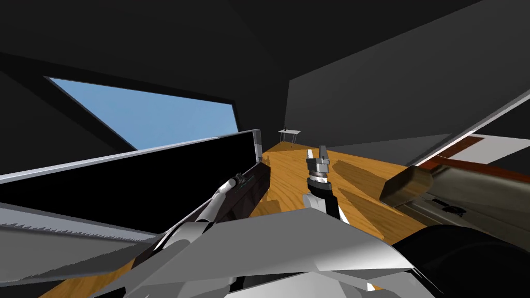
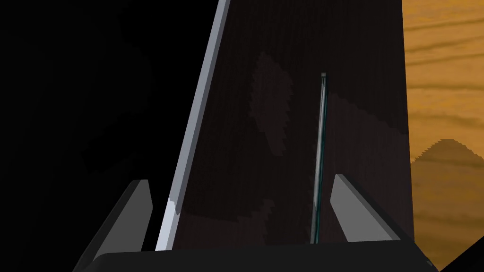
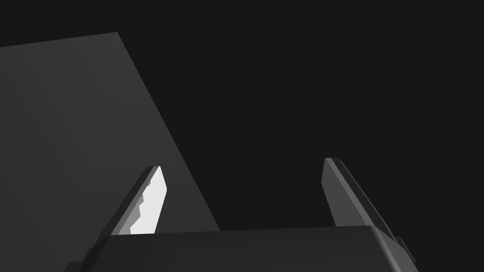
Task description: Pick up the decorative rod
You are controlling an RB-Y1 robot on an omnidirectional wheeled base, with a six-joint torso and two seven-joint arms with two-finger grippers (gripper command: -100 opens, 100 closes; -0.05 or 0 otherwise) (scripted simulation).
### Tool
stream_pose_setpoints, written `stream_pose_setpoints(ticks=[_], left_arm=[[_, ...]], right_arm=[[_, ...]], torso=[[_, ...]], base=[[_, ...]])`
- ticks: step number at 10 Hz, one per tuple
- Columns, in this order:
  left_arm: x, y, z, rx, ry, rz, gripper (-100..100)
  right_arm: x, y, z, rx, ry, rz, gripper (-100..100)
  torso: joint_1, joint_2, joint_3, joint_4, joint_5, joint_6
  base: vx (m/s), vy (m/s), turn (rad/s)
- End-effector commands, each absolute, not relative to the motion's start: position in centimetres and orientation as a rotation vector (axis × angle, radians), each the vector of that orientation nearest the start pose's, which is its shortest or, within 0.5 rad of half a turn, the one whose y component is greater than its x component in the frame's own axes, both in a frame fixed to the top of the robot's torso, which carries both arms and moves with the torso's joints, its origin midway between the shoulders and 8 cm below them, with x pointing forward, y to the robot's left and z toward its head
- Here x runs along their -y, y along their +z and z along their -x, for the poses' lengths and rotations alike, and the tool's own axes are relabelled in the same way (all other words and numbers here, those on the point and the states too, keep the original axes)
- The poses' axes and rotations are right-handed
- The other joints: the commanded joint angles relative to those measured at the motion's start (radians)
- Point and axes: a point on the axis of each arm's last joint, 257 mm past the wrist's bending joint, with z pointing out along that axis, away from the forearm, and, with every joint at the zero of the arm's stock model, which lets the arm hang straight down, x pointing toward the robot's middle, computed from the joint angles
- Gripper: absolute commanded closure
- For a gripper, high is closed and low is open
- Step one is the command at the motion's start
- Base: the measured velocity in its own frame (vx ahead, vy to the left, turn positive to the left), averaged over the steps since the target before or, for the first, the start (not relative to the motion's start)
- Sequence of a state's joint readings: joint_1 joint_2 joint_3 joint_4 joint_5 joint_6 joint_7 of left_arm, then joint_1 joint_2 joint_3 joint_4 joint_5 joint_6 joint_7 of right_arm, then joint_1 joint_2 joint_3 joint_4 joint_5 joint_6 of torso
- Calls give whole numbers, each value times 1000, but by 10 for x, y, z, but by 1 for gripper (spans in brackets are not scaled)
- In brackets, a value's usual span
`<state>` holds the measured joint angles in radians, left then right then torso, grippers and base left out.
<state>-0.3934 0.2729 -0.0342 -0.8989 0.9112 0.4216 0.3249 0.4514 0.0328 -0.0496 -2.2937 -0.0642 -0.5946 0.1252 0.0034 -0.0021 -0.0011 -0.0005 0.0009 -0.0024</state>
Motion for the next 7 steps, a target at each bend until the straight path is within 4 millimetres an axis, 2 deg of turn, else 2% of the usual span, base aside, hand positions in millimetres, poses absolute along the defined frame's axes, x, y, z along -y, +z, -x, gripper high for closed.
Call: stream_pose_setpoints(ticks=[1, 2, 3, 5, 6, 7], left_arm=[[-250, -415, -569, -993, -1352, 2555, -100], [-254, -428, -561, -985, -1313, 2584, -100], [-260, -430, -560, -959, -1300, 2626, -100], [-273, -454, -543, -915, -1214, 2715, -100], [-274, -455, -542, -913, -1208, 2718, -100], [-281, -465, -534, -878, -1167, 2772, -100]], right_arm=[[298, 63, -321, -464, 1218, -553, 0], [298, 63, -321, -464, 1219, -553, 0], [298, 63, -321, -464, 1218, -553, 0], [298, 63, -321, -464, 1218, -553, 0], [298, 63, -321, -464, 1218, -553, 0], [298, 63, -321, -464, 1218, -553, 0]], torso=[[0, 0, 0, 0, 0, 0], [0, 0, 0, 0, 0, 2], [1, 0, 0, 0, 0, 0], [2, 1, 0, 0, 1, 0], [3, 1, 1, 0, 1, 1], [1, 1, 0, 0, 0, 0]], base=[[-22, 66, -338], [-20, 84, -167], [-36, 95, -216], [-36, 94, -231], [-34, 75, -157], [-34, 70, -262]])
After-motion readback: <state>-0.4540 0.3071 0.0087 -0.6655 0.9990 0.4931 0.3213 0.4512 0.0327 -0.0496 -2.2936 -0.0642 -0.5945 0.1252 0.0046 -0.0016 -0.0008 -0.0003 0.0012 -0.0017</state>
